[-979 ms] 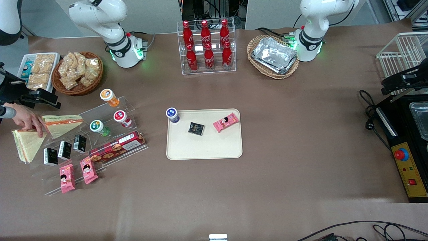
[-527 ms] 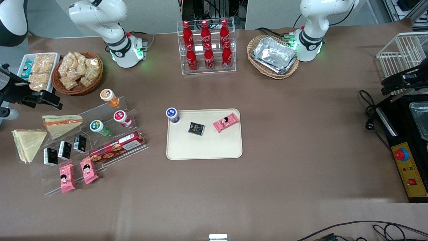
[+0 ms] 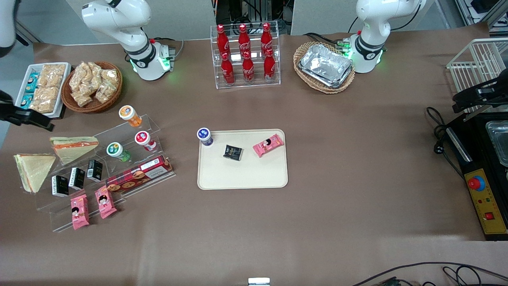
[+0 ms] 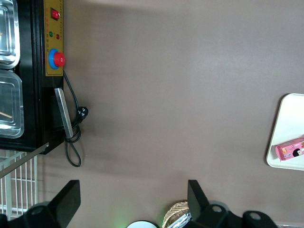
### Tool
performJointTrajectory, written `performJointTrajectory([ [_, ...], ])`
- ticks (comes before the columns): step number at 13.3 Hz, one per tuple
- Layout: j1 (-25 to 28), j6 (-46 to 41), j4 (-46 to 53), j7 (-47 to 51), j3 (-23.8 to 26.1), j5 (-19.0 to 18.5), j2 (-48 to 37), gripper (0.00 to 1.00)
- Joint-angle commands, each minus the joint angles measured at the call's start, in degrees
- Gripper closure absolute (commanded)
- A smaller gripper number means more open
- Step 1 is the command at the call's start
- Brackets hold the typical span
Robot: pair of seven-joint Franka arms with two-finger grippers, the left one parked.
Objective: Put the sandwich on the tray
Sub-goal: 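Move the right gripper over the acrylic rack toward the wrapped sandwiches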
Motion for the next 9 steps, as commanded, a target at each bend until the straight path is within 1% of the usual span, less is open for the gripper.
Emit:
performJointTrajectory([
  [1, -0.37, 2.73, 0.81, -8.19, -6.59, -0.73, 0.68, 0.00],
  [2, -0.45, 4.05, 0.72, -11.63, -8.88, -0.47, 1.29, 0.00],
  [4, -0.98, 8.08, -0.15, -12.37, -11.97, -0.47, 3.31, 0.00],
  [5, -1.68, 9.76, -0.42, -12.45, -12.68, -0.21, 4.19, 0.00],
  [8, -4.40, 15.21, -2.35, -12.45, -12.68, 1.02, 6.82, 0.00],
  [9, -4.50, 17.49, -3.49, -12.54, -12.68, 1.64, 7.53, 0.00],
])
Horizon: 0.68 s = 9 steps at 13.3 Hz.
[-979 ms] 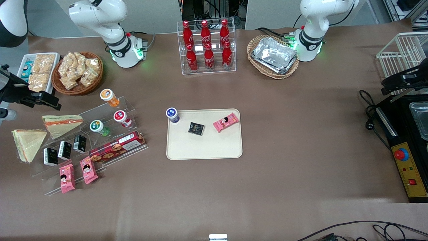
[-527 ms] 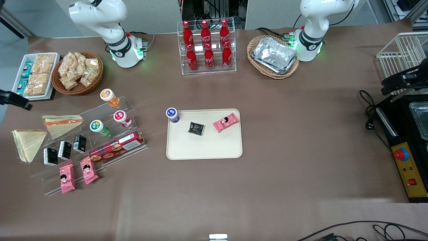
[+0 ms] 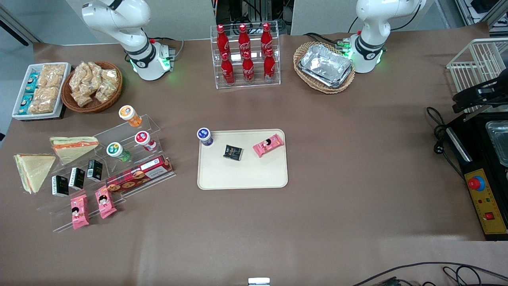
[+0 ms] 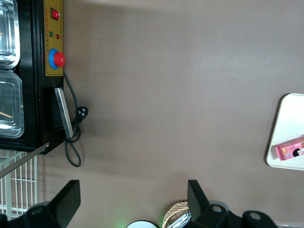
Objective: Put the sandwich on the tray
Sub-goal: 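Lower the right gripper onto a wrapped triangle sandwich and close on it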
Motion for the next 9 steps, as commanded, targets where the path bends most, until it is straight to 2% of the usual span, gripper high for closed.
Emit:
performJointTrajectory([
  [1, -1.24, 7.76, -4.13, -0.70, 0.03, 2.46, 2.08, 0.00],
  [4, -1.50, 15.68, -10.03, -1.58, 0.03, 2.65, 1.99, 0.00],
  [6, -1.77, 19.55, -12.40, -5.52, 0.03, 2.65, 3.22, 0.00],
  [9, -2.91, 21.58, -12.77, -8.08, 0.03, 2.65, 5.77, 0.00],
])
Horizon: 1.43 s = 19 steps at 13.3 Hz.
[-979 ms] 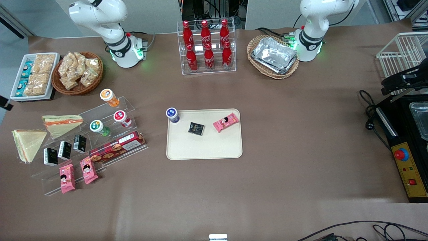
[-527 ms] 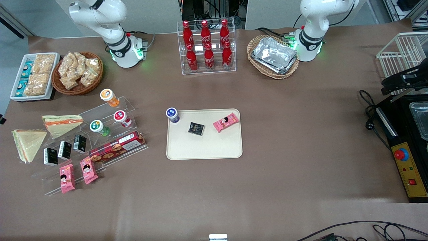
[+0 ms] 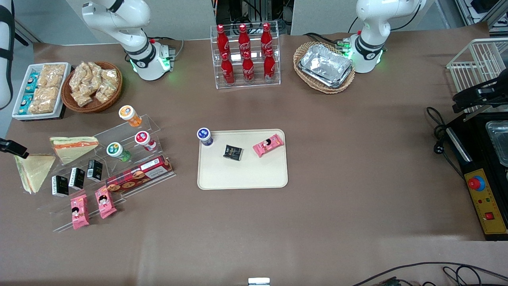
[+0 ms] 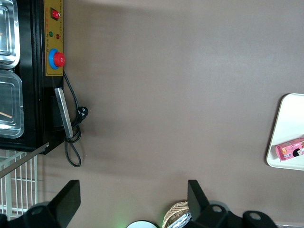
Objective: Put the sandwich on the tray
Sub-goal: 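Lower the right gripper onto a wrapped triangle sandwich and close on it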
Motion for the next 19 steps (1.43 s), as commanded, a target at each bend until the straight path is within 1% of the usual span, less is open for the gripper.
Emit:
performJointTrajectory([
  [1, -1.74, 2.88, -1.04, -3.58, 0.04, 1.04, 1.83, 0.00],
  [2, -2.27, 2.89, -1.22, -4.02, 0.13, 1.30, 1.84, 0.00],
  [4, -2.36, 3.23, -1.49, -6.39, 0.13, 4.19, 2.53, 0.00],
  [7, -3.15, 4.73, -1.49, -11.91, 0.04, 11.38, 5.08, 0.00],
  [8, -3.67, 5.51, -1.83, -13.68, 0.04, 13.15, 5.61, 0.00],
  [13, -4.20, 8.68, -3.16, -13.96, 0.04, 13.43, 6.67, 0.00],
  [15, -4.29, 8.78, -3.16, -14.05, 0.04, 13.43, 6.67, 0.03],
  [16, -4.29, 8.69, -3.16, -13.96, 0.04, 13.43, 6.58, 0.09],
  [18, -4.21, 8.60, -3.33, -13.52, 0.04, 13.87, 6.41, 0.52],
  [19, -4.20, 8.25, -3.33, -13.26, 0.04, 15.18, 6.41, 0.63],
])
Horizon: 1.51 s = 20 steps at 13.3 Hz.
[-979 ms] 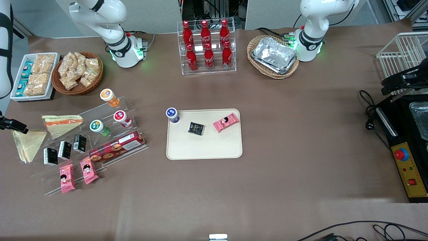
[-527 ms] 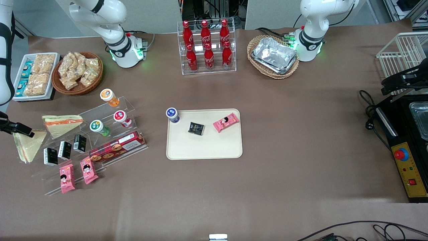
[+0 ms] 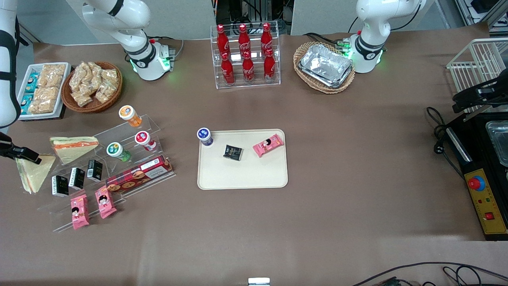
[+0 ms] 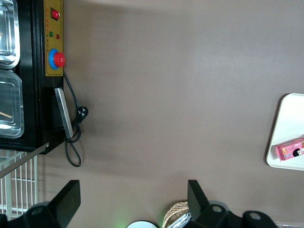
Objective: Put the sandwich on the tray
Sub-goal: 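Lift the wrapped sandwich off the rack with the right gripper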
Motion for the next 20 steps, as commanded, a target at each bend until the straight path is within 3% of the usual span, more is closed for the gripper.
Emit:
performJointTrajectory([
  [1, -0.22, 0.57, -0.57, -0.72, -0.03, 5.27, -0.34, 0.74],
  [3, -0.22, 0.57, -0.48, -0.46, -0.12, 6.70, -0.43, 1.00],
  [8, -0.04, -2.50, 1.53, 3.13, -0.12, 7.23, -3.59, 1.00],
  [11, 0.66, -13.54, 8.37, 11.71, -0.12, 6.18, -4.47, 1.00],
  [13, 1.70, -18.66, 12.77, 19.89, 1.11, 1.01, -4.39, 1.00],
  [16, 7.14, -25.60, 14.98, 32.97, 1.47, -0.41, -5.35, 1.00],
  [20, 18.56, -31.59, 16.65, 54.51, 1.55, -3.23, -7.90, 1.00],
])
